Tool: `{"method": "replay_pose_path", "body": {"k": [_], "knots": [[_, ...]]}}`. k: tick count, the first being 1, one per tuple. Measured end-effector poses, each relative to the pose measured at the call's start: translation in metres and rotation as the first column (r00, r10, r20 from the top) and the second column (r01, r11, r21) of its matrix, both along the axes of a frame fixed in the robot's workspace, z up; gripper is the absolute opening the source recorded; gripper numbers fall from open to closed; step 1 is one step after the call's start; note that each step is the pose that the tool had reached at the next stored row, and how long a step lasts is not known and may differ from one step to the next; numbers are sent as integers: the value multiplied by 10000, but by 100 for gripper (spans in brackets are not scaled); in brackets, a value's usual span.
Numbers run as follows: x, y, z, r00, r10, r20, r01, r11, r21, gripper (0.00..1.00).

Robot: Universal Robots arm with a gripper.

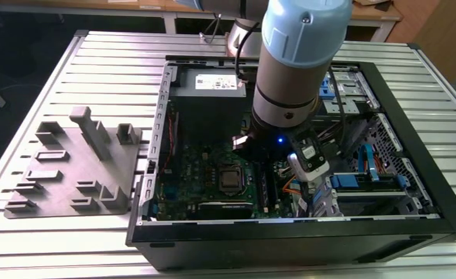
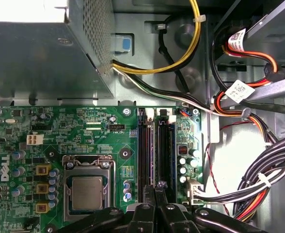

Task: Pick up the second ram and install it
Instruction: 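Insert the second ram into the second slot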

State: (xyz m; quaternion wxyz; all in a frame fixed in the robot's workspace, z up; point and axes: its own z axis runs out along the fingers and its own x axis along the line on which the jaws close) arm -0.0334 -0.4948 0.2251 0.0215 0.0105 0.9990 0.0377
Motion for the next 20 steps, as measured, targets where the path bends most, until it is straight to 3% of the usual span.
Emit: {"method": "replay_pose_path", "body": {"k": [20], "knots": [[-20,0,-38,10000,-1,12,1,10000,13,8]]}}
